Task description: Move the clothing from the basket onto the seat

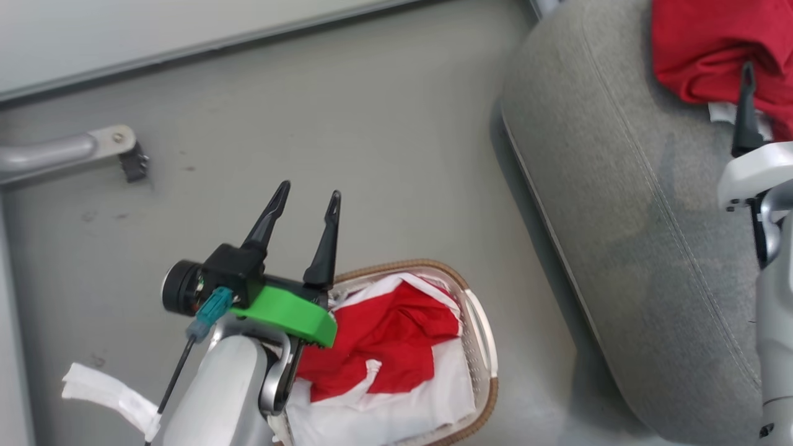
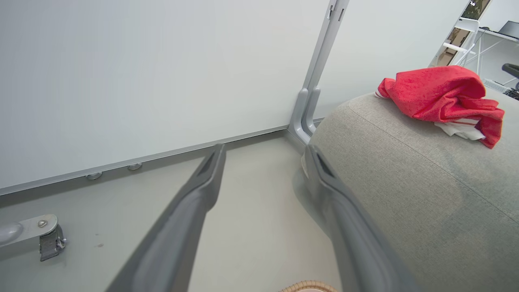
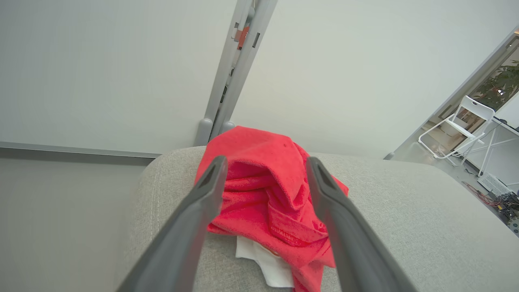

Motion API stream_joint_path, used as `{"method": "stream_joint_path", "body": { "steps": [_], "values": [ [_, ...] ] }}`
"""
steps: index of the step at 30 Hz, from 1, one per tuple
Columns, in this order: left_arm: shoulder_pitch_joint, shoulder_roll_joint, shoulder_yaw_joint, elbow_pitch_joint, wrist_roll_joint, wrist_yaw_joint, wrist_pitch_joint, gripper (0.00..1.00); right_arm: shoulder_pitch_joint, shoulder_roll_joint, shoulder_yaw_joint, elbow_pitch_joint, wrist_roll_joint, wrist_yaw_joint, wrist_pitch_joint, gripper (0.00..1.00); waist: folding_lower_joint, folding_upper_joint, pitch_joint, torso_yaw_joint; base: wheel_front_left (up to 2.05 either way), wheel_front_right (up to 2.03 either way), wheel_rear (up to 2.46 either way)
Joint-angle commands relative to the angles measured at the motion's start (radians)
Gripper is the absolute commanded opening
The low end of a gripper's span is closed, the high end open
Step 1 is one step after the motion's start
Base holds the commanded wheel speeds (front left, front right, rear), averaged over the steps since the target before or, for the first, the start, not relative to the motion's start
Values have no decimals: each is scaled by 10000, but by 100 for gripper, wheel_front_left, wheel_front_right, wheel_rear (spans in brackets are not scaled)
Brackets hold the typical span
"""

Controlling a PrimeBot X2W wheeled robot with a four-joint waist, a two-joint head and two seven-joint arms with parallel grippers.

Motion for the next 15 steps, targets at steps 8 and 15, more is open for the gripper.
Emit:
{"method": "stream_joint_path", "body": {
  "steps": [8,15],
  "values": [
    [1093,-227,1150,12,174,63,-3,100,459,548,1269,108,655,-12,-24,100,0,0,-1827,1424,0,0,0],
    [2008,-312,2025,-204,262,225,-4,100,1461,1098,2388,-123,1488,-14,-24,100,0,0,-2433,1576,0,0,0]
  ]
}}
